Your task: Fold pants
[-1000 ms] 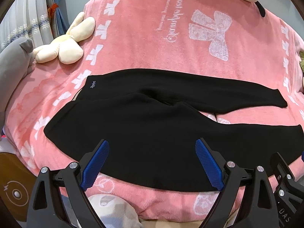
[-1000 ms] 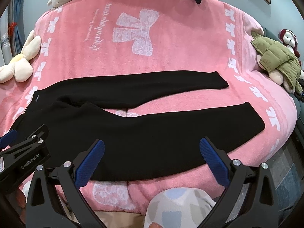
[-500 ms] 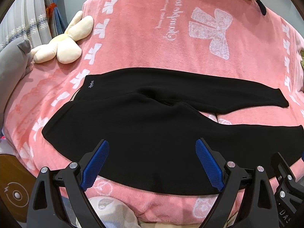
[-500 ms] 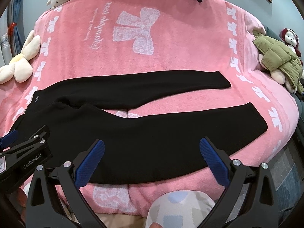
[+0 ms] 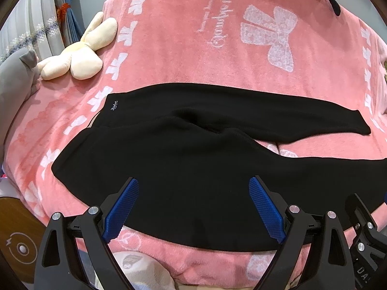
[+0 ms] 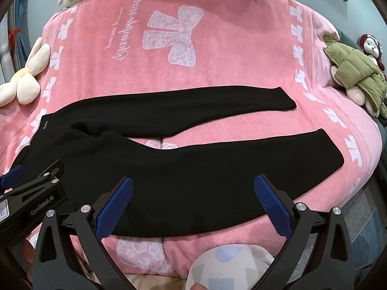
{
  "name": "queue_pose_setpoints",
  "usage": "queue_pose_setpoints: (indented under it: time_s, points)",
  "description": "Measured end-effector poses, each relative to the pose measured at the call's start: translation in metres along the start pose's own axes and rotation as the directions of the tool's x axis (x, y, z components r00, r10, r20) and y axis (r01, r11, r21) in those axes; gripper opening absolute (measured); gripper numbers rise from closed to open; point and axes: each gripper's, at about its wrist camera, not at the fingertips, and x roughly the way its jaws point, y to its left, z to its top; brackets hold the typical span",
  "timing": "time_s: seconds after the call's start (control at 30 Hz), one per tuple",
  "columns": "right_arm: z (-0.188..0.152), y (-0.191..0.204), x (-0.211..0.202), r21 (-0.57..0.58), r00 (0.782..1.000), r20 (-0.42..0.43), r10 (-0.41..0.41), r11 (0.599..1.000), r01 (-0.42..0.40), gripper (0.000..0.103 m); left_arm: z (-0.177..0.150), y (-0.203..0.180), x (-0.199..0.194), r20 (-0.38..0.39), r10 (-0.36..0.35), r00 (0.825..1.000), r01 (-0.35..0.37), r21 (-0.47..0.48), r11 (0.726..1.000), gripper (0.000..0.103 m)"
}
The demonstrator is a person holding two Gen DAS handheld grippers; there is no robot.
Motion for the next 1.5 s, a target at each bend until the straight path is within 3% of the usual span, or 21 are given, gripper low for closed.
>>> queue_pose_setpoints:
  time_s: [0.2,0.3,0.47,0.6,0.67,0.8,0.93,1.07,1.17,1.2,1.23,1.27,1.3,1.33,1.37,1.5]
  points:
    - [0.002,-0.002,0.005,0.003,1.000,-0.006,0.007,1.000,-0.007,0.098,0.000,-0.002,0.004,-0.007,0.001,1.000,-0.001,0.007,1.000,0.090]
    - [0.006,-0.012,0.012,0.010,0.998,-0.021,0.055,0.998,-0.055,0.098,0.001,0.001,0.007,-0.013,-0.018,1.000,0.018,0.002,1.000,0.090]
    - [0.042,-0.082,0.047,0.073,0.993,-0.011,0.115,0.991,-0.114,0.097,0.017,0.029,0.019,-0.012,-0.132,0.991,0.131,-0.043,0.990,0.091]
    - [0.088,-0.157,0.108,0.090,0.995,-0.036,0.089,0.992,-0.085,0.079,0.045,0.072,0.044,0.004,-0.206,0.978,0.205,-0.130,0.970,0.091]
    - [0.110,-0.192,0.143,0.112,0.995,-0.062,0.080,0.991,-0.073,0.079,0.071,0.107,0.070,0.020,-0.236,0.971,0.235,-0.216,0.948,0.091]
    - [0.161,-0.259,0.220,0.176,0.994,-0.084,0.073,0.983,-0.058,0.079,0.128,0.172,0.135,0.017,-0.170,0.985,0.167,-0.308,0.937,0.091]
    - [0.190,-0.282,0.278,0.181,0.991,-0.123,0.052,0.983,-0.029,0.080,0.175,0.229,0.207,-0.044,-0.053,0.998,0.033,-0.380,0.925,0.091]
    - [0.206,-0.287,0.324,0.199,0.982,-0.167,0.085,0.979,-0.051,0.085,0.200,0.260,0.269,-0.130,-0.028,0.991,-0.029,-0.417,0.909,0.091]
    - [0.210,-0.284,0.346,0.217,0.976,-0.200,0.082,0.976,-0.037,0.085,0.206,0.270,0.313,-0.220,-0.019,0.975,-0.082,-0.442,0.893,0.090]
    - [0.210,-0.280,0.350,0.196,0.977,-0.202,0.061,0.980,-0.021,0.076,0.206,0.272,0.325,-0.251,-0.034,0.967,-0.088,-0.457,0.885,0.087]
    - [0.211,-0.274,0.352,0.165,0.978,-0.205,0.028,0.986,0.007,0.053,0.204,0.273,0.335,-0.277,-0.022,0.961,-0.115,-0.469,0.876,0.081]
    - [0.211,-0.270,0.354,0.153,0.977,-0.212,0.032,0.988,0.001,0.038,0.206,0.271,0.336,-0.273,0.015,0.962,-0.143,-0.457,0.878,0.070]
    - [0.212,-0.266,0.355,0.147,0.972,-0.233,0.040,0.989,-0.005,0.016,0.208,0.268,0.335,-0.271,0.042,0.962,-0.162,-0.438,0.884,0.058]
    - [0.213,-0.263,0.352,0.133,0.973,-0.232,0.020,0.991,0.011,0.004,0.210,0.266,0.333,-0.273,0.052,0.961,-0.165,-0.411,0.897,0.023]
    - [0.214,-0.260,0.347,0.126,0.975,-0.222,0.019,0.992,0.009,0.003,0.211,0.267,0.330,-0.266,-0.009,0.964,-0.108,-0.422,0.900,0.001]
    - [0.222,-0.259,0.301,0.142,0.991,-0.115,0.061,0.989,-0.045,0.002,0.214,0.280,0.283,-0.171,-0.081,0.982,-0.007,-0.464,0.886,0.000]
